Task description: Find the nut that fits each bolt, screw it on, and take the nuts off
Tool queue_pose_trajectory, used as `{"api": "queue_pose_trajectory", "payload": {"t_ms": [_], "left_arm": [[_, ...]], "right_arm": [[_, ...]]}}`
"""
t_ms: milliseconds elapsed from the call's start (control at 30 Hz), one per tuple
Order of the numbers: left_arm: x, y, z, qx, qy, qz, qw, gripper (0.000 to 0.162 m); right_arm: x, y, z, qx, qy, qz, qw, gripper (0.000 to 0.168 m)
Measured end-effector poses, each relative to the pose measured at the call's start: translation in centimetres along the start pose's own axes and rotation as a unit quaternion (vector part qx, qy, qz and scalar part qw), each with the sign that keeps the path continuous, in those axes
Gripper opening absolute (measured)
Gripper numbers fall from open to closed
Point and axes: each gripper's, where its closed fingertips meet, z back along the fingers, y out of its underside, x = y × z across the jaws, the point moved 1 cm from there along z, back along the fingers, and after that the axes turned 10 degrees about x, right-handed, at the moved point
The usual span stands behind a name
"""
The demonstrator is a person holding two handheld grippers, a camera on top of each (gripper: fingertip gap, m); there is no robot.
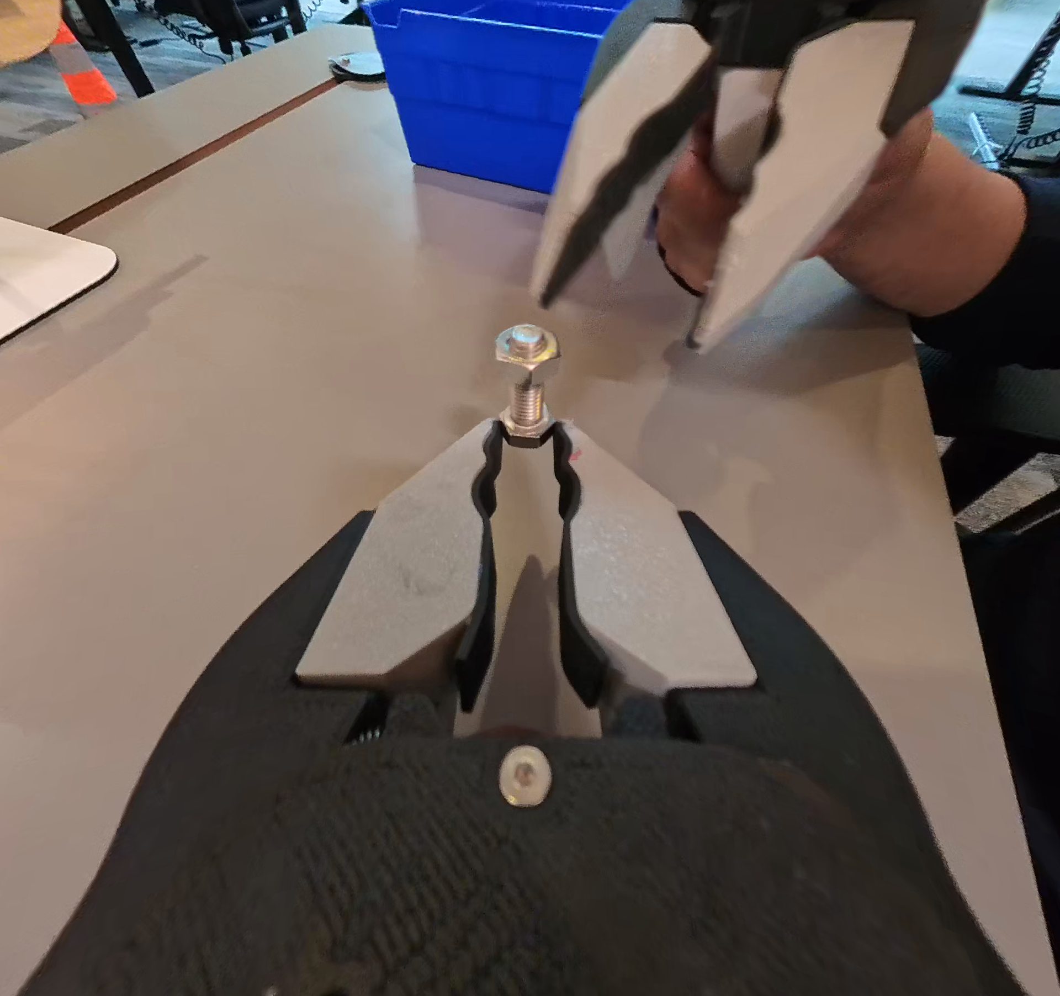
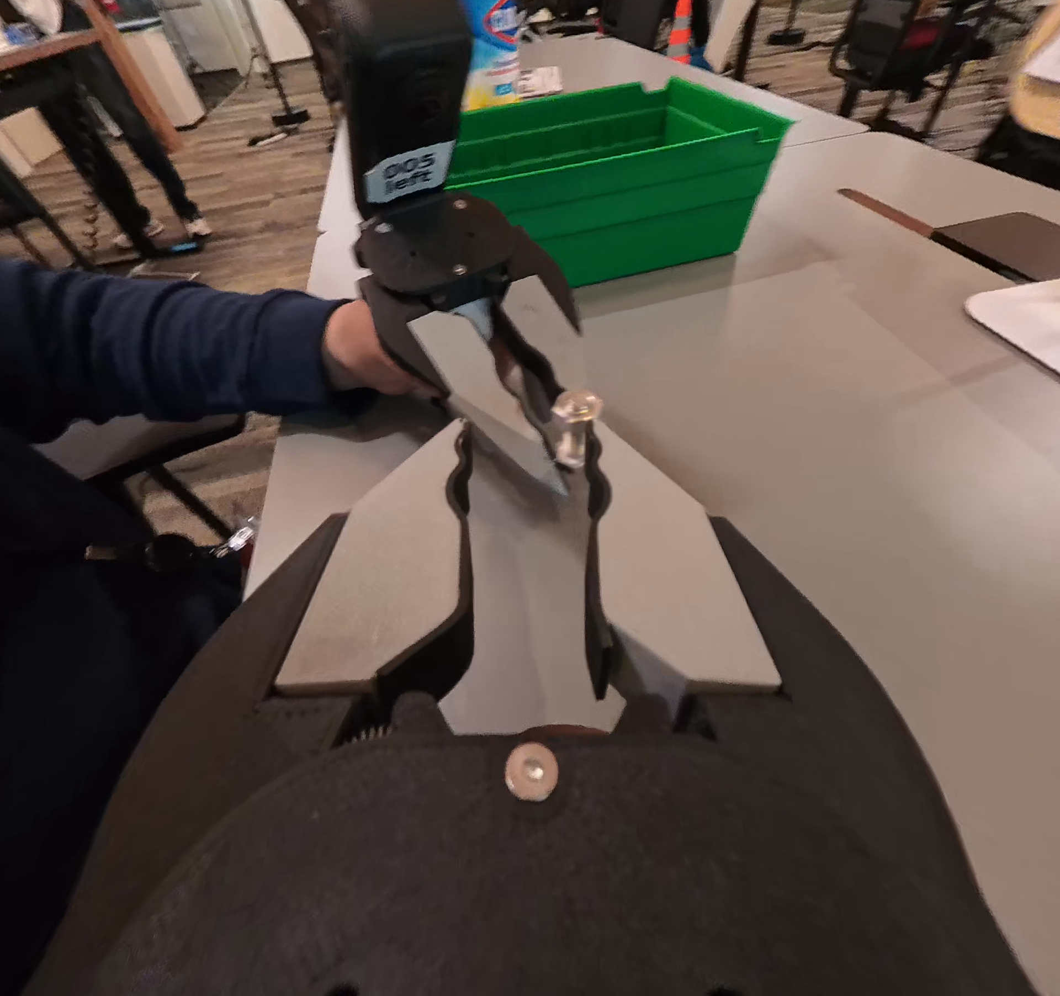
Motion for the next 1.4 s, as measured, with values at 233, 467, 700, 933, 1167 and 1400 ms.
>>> {"api": "queue_pose_trajectory", "payload": {"t_ms": [233,467,700,933,1167,1400], "left_arm": [[-0.4,0.0,-0.4,0.008,-0.001,-0.013,1.000,0.016],[-0.1,0.0,-0.1,0.001,0.001,-0.002,1.000,0.015],[-0.2,0.1,-0.3,0.008,-0.001,-0.002,1.000,0.016],[-0.3,0.1,-0.3,0.008,0.001,-0.004,1.000,0.016],[0.1,0.2,-0.3,0.009,-0.004,0.003,1.000,0.016],[-0.4,0.1,-0.4,0.010,0.002,-0.007,1.000,0.015]], "right_arm": [[0.2,0.3,-0.6,0.004,-0.037,-0.044,0.998,0.048],[-0.2,0.3,-0.2,0.004,-0.032,-0.050,0.998,0.039],[0.9,1.1,-0.9,0.032,-0.047,-0.027,0.998,0.044],[-0.7,0.8,-0.7,0.021,0.000,-0.037,0.999,0.048],[2.5,1.1,-0.3,0.032,-0.090,-0.007,0.995,0.013],[-1.2,1.0,-0.6,0.035,0.015,-0.032,0.999,0.039]]}}
